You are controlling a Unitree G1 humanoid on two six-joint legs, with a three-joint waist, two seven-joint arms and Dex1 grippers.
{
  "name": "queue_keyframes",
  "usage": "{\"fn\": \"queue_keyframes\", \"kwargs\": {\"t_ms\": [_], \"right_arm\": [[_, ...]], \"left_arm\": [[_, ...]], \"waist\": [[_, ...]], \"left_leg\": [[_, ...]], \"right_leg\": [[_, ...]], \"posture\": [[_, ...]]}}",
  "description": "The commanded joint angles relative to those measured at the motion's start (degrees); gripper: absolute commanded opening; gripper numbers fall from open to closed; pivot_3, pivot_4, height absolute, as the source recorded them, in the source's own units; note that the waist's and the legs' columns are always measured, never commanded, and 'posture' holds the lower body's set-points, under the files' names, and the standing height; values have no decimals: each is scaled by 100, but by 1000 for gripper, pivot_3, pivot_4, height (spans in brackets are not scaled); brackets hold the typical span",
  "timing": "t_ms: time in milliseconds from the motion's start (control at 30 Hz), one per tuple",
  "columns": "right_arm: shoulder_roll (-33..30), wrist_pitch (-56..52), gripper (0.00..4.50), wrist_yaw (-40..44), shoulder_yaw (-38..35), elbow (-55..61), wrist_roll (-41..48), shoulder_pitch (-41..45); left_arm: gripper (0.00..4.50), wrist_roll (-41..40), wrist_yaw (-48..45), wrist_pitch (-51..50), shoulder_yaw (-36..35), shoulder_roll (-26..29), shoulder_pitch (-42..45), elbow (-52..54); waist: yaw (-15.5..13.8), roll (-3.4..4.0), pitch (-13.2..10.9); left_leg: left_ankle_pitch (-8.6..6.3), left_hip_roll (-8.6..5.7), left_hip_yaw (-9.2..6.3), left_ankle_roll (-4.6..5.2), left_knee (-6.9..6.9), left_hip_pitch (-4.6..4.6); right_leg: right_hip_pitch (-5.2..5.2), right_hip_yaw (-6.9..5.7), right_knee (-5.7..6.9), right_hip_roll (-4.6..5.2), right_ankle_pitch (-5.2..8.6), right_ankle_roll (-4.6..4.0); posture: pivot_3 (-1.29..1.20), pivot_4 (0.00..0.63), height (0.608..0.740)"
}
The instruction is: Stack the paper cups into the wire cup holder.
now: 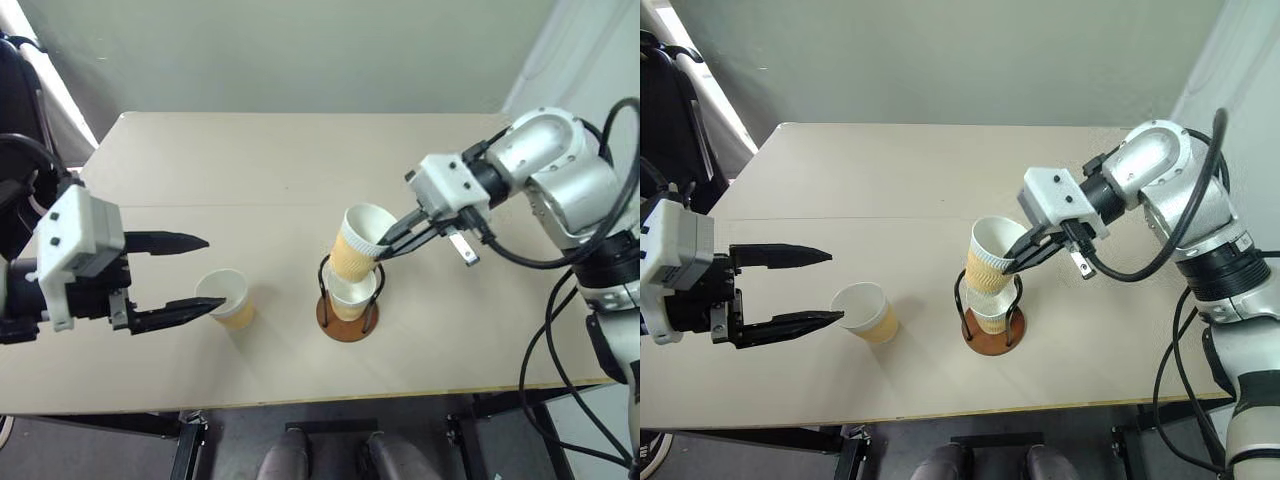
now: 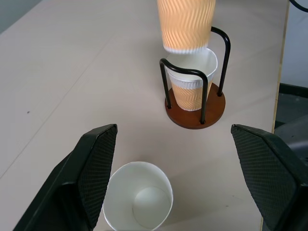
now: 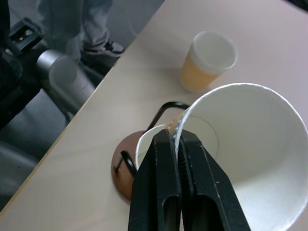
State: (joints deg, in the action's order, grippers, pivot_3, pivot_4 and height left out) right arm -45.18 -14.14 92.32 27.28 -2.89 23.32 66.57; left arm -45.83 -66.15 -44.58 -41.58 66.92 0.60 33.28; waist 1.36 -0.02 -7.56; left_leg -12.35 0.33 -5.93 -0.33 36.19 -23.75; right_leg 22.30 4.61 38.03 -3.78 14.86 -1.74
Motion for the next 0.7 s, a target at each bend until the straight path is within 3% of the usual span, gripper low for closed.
{"fn": "queue_keyframes", "kwargs": {"t_ms": [33, 533, 633, 700], "right_arm": [[-148, 144, 22, 18, 91, 162, 46, 100], [-145, 574, 22, 18, 422, 10, -383, 44], [-115, 585, 577, 18, 443, -59, -460, 73], [-94, 569, 1291, 18, 448, -77, -480, 80]], "left_arm": [[4060, -37, 49, -15, -230, 10, -28, 108], [4060, -38, 109, 0, -196, -42, -75, 171], [4060, -41, 100, -11, -211, -36, -90, 173], [4060, 31, 68, -1, -188, -10, -157, 175]], "waist": [[0, 0, 0], [0, 0, 0], [0, 0, 0], [0, 0, 0]], "left_leg": [[0, 0, 0, 0, 0, 0], [0, 0, 0, 0, 1, 0], [0, 0, 0, 0, 1, 0], [0, 0, 0, 0, 1, 0]], "right_leg": [[-1, 0, 0, 0, 0, 0], [0, 0, 1, 0, 0, 0], [0, 0, 1, 0, 0, 0], [0, 0, 0, 0, 0, 0]], "posture": [[0, 150, 740], [0, 150, 740], [0, 150, 740], [0, 150, 740]]}}
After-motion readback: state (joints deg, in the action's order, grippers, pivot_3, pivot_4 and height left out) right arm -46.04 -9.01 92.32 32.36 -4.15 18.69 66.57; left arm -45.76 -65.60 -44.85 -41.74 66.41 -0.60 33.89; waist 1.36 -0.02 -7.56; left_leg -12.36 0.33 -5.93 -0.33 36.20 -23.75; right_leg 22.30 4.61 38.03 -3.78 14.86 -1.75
